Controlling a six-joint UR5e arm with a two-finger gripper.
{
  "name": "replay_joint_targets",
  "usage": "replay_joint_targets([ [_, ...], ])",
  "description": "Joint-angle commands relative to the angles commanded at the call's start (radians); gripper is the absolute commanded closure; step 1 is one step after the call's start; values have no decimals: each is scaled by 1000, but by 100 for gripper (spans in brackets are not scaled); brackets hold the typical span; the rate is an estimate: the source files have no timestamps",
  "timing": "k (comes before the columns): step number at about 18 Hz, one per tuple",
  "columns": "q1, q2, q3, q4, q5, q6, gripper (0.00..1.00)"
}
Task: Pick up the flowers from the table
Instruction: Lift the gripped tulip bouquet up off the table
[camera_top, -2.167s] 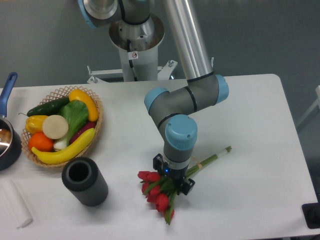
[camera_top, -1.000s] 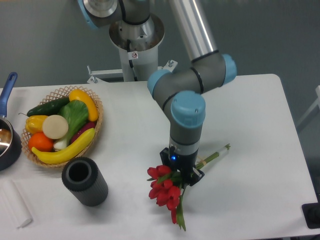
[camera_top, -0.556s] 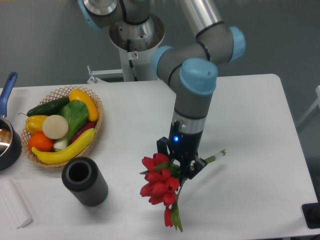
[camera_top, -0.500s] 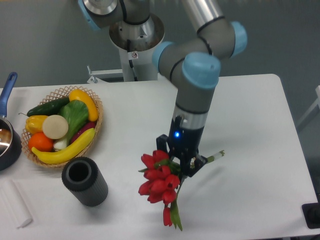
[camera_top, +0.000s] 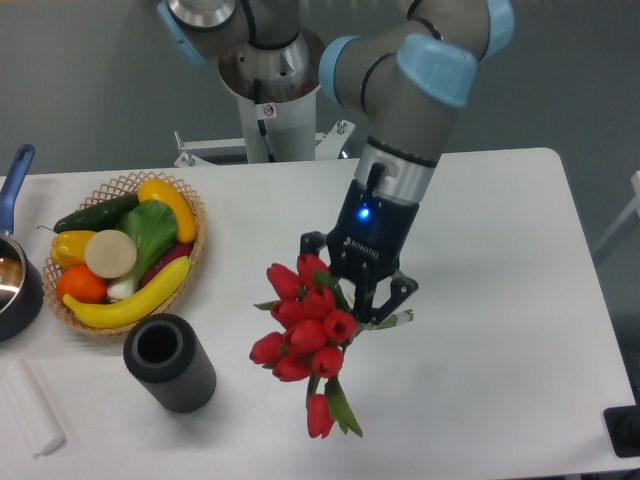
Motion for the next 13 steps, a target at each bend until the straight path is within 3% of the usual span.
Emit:
replay_joint_targets([
  [13,52,5,2,0,-108,0,53],
])
